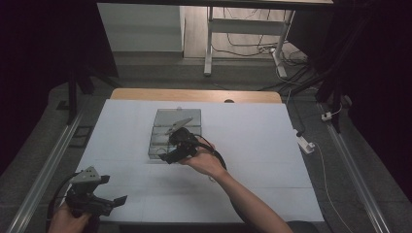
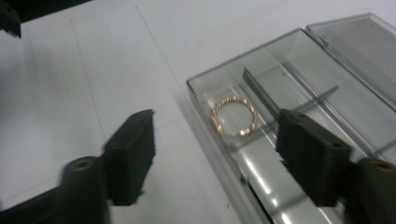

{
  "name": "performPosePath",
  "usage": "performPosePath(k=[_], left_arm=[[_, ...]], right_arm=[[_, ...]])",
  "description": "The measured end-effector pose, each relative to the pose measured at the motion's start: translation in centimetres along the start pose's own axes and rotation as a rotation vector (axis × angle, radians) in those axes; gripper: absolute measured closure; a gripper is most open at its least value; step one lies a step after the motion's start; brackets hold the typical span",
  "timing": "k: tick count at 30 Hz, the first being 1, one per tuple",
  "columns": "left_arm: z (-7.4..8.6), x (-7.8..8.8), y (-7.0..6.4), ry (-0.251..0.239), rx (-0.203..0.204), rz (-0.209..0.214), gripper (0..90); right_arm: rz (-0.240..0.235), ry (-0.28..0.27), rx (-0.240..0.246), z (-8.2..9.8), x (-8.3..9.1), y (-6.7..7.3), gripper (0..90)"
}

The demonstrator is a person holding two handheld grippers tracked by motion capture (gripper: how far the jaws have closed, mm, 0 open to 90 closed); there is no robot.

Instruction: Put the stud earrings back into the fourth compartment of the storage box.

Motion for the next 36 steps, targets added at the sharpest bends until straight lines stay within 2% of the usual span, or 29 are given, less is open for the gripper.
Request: performPosePath(k=[1,8,14,22,27,30,36], left_arm=[[0.0,0.0,0.0,0.0,0.001,0.0,0.0],[0.0,0.0,0.0,0.0,0.004,-0.002,0.0],[0.0,0.0,0.0,0.002,0.003,-0.003,0.0],[0.0,0.0,0.0,0.002,0.003,-0.003,0.0],[0.0,0.0,0.0,0.001,0.004,-0.003,0.0],[0.0,0.0,0.0,0.001,0.003,-0.003,0.0],[0.0,0.0,0.0,0.004,0.002,-0.006,0.0]], right_arm=[[0.008,0.008,0.014,0.2,0.3,0.0,23.5],[0.005,0.008,-0.022,1.9,2.1,0.0,10.5],[0.012,0.02,-0.024,3.5,3.4,0.0,3.7],[0.024,0.032,-0.016,5.3,4.5,-0.1,1.6],[0.012,0.054,-0.007,6.3,5.4,-0.2,1.6],[0.025,0.069,0.012,7.0,6.0,-0.3,1.6],[0.05,0.063,0.003,8.4,7.0,-0.2,0.4]])
Point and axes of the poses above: each handheld gripper's, and its own axes: x roughly backward along the jaws, z roughly out of its underside, y roughly to its left, the point moved 1 cm from there along -x, roughly forward along the jaws, and after that the axes turned 2 degrees about -z, right-handed, at the moved point
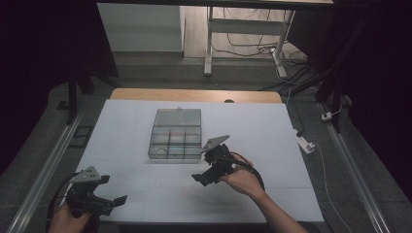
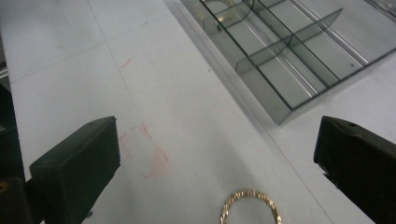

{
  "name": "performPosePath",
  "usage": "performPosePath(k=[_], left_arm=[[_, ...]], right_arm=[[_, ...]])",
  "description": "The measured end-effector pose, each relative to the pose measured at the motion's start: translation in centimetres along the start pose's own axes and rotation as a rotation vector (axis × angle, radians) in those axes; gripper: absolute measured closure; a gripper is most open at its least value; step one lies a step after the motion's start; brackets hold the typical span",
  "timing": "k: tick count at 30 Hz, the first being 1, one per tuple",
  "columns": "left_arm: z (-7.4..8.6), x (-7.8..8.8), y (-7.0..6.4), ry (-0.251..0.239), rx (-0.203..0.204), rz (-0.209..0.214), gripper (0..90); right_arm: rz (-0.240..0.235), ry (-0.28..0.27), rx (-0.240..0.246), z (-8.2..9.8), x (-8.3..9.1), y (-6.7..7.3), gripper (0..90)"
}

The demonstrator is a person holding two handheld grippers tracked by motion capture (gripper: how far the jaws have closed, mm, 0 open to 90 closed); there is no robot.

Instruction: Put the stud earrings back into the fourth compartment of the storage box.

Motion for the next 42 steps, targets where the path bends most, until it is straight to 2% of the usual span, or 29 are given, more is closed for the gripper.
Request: performPosePath(k=[6,13,19,25,28,30,37,40,42], left_arm=[[0.0,0.0,0.0,0.0,0.0,0.0,0.0],[0.0,0.0,0.0,0.0,-0.001,0.0,0.0],[0.0,0.0,0.0,-0.001,-0.002,0.001,0.0],[0.0,0.0,0.0,-0.003,-0.003,0.003,0.0],[0.0,0.0,0.0,-0.002,-0.003,0.003,0.0],[0.0,0.0,0.0,-0.002,-0.004,0.003,0.0],[0.0,0.0,0.0,0.0,-0.004,0.003,0.0],[0.0,0.0,0.0,0.001,-0.005,0.003,0.0],[0.0,0.0,0.0,0.002,-0.005,0.003,0.0]], right_arm=[[-0.004,0.008,-0.009,1.3,0.2,0.3,0.0],[-0.023,0.042,-0.004,2.7,-0.6,0.6,0.0],[-0.046,0.104,0.0,3.7,-1.7,1.0,0.0],[-0.038,0.164,0.011,4.7,-3.0,1.2,0.0],[-0.01,0.194,0.037,5.1,-3.6,1.3,0.0],[0.01,0.191,0.054,5.3,-3.8,1.5,0.0],[0.015,0.201,0.055,5.3,-3.8,1.6,0.0],[0.014,0.221,0.056,5.0,-3.8,1.5,2.8],[0.011,0.23,0.069,4.9,-3.6,1.5,12.0]])
Point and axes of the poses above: each handheld gripper's, and its own axes: x roughly backward along the jaws, z roughly out of its underside, y roughly to its left, the point moved 1 cm from there along -x, roughly forward along the jaws, and after that the axes turned 2 degrees about -z, right-handed, at the moved point
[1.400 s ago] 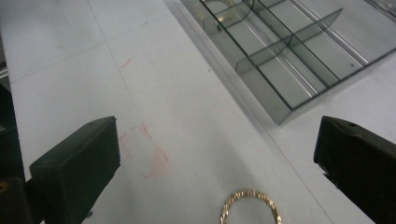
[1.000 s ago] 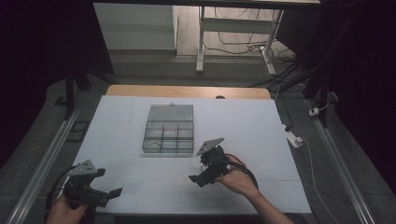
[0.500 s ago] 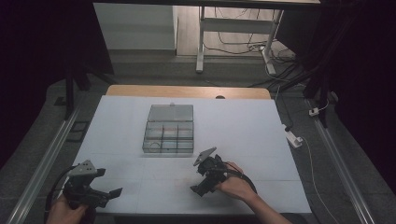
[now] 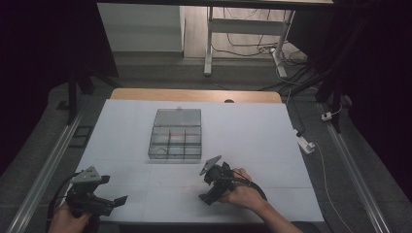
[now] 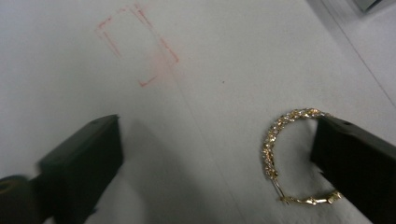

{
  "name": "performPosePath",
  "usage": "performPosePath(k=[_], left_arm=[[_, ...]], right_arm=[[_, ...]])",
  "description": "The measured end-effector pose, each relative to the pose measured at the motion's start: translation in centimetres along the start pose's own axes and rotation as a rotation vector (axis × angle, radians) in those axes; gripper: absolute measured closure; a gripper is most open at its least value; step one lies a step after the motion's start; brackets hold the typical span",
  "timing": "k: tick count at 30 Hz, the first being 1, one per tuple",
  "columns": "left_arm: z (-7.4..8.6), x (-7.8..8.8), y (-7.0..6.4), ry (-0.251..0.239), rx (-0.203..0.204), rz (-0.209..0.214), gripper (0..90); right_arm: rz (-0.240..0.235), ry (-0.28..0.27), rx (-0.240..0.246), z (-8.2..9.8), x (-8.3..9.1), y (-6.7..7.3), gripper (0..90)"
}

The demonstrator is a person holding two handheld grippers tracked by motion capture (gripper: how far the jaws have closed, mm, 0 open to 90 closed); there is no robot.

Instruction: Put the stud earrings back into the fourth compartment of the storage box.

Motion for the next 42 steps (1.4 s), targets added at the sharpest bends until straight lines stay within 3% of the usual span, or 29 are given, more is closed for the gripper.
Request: performPosePath(k=[3,6,11,13,18,27,36,42], left_arm=[[0.0,0.0,0.0,0.0,0.001,0.001,0.0],[0.0,0.0,0.0,0.001,-0.001,-0.001,0.0],[0.0,0.0,0.0,0.001,-0.002,-0.001,0.0],[0.0,0.0,0.0,0.001,-0.002,-0.001,0.0],[0.0,0.0,0.0,0.001,-0.001,0.0,0.0],[0.0,0.0,0.1,-0.002,0.0,0.005,0.0],[0.0,0.0,0.1,-0.003,0.002,0.008,0.0],[0.0,0.0,0.1,-0.002,0.003,0.009,0.0]], right_arm=[[-0.007,-0.006,0.003,0.0,0.7,-0.4,35.2],[-0.001,-0.014,-0.031,0.1,1.1,-1.0,54.7],[0.008,-0.022,-0.061,0.3,1.4,-2.0,81.2],[0.005,-0.025,-0.076,0.4,1.4,-2.3,87.0],[0.0,-0.018,-0.104,0.3,1.4,-2.4,87.4],[0.035,-0.019,-0.088,0.1,1.6,-2.2,87.6],[0.054,-0.099,-0.111,-0.1,3.4,-3.0,87.5],[0.065,-0.138,-0.089,-0.6,4.3,-2.8,87.5]])
Point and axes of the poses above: each handheld gripper's, and its own axes: x roughly backward along the jaws, z roughly out of its underside, y roughly to its left, the point moved 1 cm from there along -x, roughly forward along the jaws, and after that the axes turned 2 degrees about -z, right-handed, at the moved point
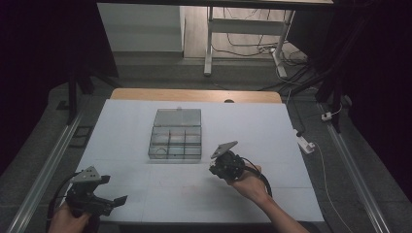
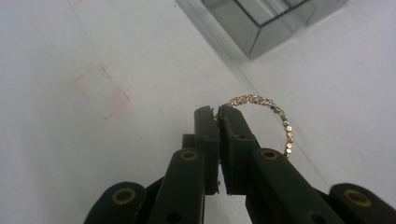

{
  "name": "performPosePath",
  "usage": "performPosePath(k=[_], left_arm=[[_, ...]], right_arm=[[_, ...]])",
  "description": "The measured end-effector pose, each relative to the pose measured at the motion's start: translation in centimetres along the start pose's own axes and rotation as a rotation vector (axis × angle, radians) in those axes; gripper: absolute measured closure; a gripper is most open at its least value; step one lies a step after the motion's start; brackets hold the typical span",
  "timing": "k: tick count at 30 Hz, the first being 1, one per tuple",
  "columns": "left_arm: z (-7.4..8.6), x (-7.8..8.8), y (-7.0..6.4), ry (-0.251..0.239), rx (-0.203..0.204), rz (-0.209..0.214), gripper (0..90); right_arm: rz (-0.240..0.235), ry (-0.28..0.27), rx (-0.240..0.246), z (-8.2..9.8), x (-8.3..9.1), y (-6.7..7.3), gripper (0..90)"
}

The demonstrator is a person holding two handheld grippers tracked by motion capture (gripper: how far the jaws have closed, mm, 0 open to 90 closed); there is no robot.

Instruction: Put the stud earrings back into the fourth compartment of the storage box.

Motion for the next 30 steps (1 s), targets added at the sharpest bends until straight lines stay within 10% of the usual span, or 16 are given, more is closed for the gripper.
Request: performPosePath(k=[30], left_arm=[[0.0,-0.1,0.1,0.006,0.01,0.001,0.0]], right_arm=[[-0.057,-0.131,0.053,-3.5,1.2,1.2,87.4]])
Point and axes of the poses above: each handheld gripper's, and its own axes: x roughly backward along the jaws, z roughly out of its underside, y roughly to its left, the point moved 1 cm from there along -x, roughly forward along the jaws, and after that the axes turned 2 degrees about -z, right-handed, at the moved point
